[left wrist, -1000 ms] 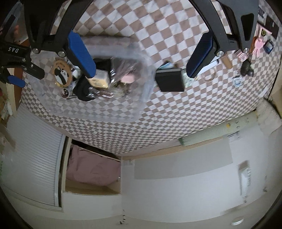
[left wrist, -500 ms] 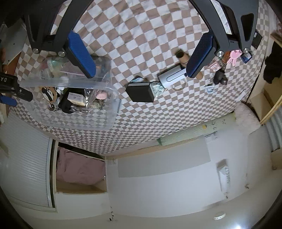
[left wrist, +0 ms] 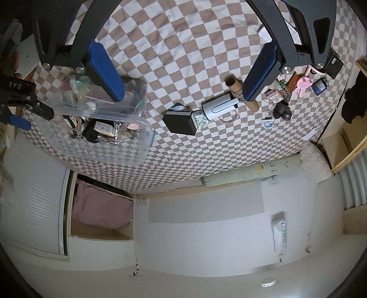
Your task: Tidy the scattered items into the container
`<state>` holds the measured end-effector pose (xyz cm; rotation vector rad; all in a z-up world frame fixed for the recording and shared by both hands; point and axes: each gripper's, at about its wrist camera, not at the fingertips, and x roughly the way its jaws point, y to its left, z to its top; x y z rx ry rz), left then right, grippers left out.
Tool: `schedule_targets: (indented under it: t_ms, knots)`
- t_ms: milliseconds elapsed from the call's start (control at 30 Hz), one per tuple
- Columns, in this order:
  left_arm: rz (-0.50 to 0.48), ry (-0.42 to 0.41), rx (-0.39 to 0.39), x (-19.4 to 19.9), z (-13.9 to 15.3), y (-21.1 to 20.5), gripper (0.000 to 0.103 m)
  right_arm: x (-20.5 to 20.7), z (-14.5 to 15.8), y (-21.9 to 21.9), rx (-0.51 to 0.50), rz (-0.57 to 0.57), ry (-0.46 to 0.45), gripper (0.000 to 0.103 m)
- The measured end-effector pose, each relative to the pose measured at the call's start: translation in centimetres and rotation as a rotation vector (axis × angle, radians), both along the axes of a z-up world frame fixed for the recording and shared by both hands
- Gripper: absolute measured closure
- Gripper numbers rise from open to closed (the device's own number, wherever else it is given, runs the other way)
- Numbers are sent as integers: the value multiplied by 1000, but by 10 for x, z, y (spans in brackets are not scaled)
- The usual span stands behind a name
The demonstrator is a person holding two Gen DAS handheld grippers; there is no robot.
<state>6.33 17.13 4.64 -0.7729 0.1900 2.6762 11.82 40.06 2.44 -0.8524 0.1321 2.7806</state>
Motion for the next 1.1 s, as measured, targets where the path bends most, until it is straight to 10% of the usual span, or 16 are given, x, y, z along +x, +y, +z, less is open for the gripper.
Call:
schedule_targets:
  t_ms: [1100]
  knots:
    - [103, -75, -28, 6, -21, -52, 0, -3, -1, -38, 46, 84, 3, 0]
